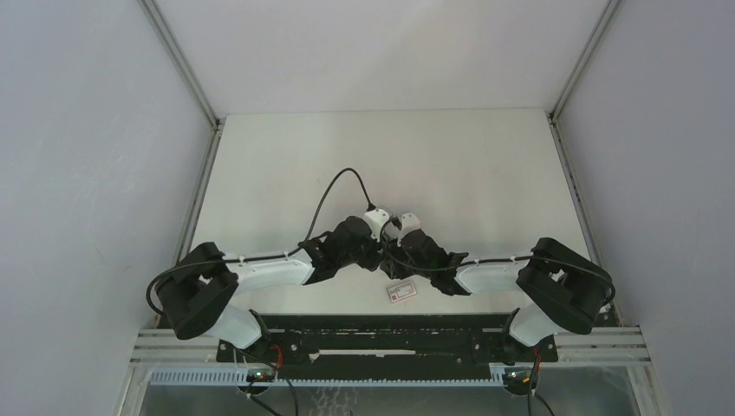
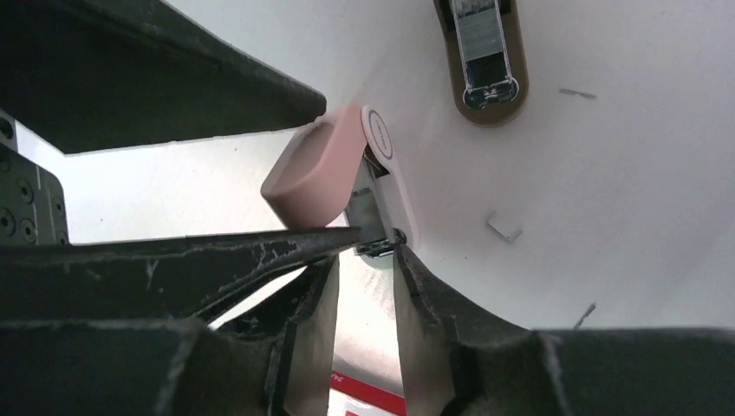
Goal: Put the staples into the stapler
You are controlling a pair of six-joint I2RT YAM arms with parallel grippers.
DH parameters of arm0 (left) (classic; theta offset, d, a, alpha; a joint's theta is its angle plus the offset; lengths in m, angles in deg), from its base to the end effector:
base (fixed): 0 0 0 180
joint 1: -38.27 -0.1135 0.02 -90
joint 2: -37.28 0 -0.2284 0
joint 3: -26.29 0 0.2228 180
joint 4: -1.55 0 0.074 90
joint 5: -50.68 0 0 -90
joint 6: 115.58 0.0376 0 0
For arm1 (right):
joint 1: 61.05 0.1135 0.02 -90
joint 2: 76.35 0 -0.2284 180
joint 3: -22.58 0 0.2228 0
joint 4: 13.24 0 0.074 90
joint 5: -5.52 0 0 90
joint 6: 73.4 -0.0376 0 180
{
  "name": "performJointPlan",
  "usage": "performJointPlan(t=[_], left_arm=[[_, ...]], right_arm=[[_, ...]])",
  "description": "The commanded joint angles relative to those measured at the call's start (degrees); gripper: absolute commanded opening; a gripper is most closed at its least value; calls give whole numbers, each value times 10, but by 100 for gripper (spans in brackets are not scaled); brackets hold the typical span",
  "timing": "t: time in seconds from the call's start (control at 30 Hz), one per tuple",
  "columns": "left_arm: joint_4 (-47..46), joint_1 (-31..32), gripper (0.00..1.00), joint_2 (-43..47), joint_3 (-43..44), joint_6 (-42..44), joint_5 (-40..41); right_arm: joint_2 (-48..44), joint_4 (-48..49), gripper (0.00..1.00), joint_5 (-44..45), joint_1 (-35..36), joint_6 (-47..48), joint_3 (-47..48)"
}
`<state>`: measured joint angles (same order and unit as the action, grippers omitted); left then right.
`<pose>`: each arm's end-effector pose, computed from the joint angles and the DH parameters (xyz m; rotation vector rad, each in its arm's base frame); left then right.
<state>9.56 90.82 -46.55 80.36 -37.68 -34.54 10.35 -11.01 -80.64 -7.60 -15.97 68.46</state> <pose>0.1709 -0.2180 0.1617 0.7439 2.1540 -0.5169 0.1584 0.2095 0.1263 -0.3880 2.3147 0.7130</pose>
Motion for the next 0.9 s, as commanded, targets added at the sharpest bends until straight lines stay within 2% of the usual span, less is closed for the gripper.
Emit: performJointPlan(t=[0.0, 0.2, 0.4, 0.63, 0.87], left_arm=[[5, 17, 54, -2, 26, -41, -5], [11, 17, 69, 37, 20, -61, -10], [7, 10, 79, 83, 17, -47, -48], [-55, -63, 78, 15, 37, -22, -226], [-73, -99, 75, -68, 74, -31, -288]], right_arm=[[-14, 36, 31, 17, 3, 40, -15], [-67, -6, 37, -9, 3, 76, -24], [-182, -79, 45, -13, 1, 102, -54], [-312, -114, 52, -38, -38, 89, -86], [-384, -134, 54, -73, -85, 81, -109]])
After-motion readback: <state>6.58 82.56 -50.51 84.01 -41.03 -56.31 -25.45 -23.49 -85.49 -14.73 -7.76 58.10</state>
